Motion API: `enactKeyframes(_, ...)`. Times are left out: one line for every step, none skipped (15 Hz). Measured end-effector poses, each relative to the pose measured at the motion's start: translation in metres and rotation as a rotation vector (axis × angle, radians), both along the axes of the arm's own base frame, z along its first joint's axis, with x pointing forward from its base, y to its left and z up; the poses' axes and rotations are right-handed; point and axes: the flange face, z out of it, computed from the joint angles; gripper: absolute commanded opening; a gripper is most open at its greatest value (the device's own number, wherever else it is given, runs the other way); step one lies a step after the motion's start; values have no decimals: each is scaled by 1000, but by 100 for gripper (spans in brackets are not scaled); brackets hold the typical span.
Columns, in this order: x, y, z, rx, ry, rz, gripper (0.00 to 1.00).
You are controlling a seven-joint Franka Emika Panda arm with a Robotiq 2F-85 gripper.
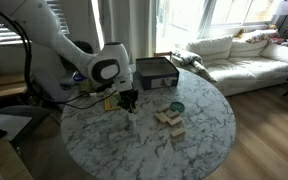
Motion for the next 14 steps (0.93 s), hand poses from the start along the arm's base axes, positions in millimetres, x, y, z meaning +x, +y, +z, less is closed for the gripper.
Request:
enactKeyframes(1,-1,0,2,-1,2,7)
enactKeyframes(2,-3,0,5,-2,2,7)
enactKeyframes(2,-4,-1,7,-3,3,7)
enactKeyframes(3,-5,-1,9,-3,5,7)
enactKeyframes(3,-6,-1,10,-3,7,7)
enactKeyframes(4,-7,-2,12,-2,11,7)
enactKeyframes(4,-7,-3,14,-1,15,7)
enactKeyframes(4,-7,-4,15,1,18,7)
enactKeyframes(4,-7,-5,16,2,22,7)
enactKeyframes(4,-7,-6,17,4,23,7)
enactKeyframes(4,-7,-6,17,4,25,7)
enactKeyframes(4,-8,-6,18,4,25,27)
enactKeyframes(4,-8,-6,18,4,25,54)
enactKeyframes(4,-8,-6,18,4,26,55)
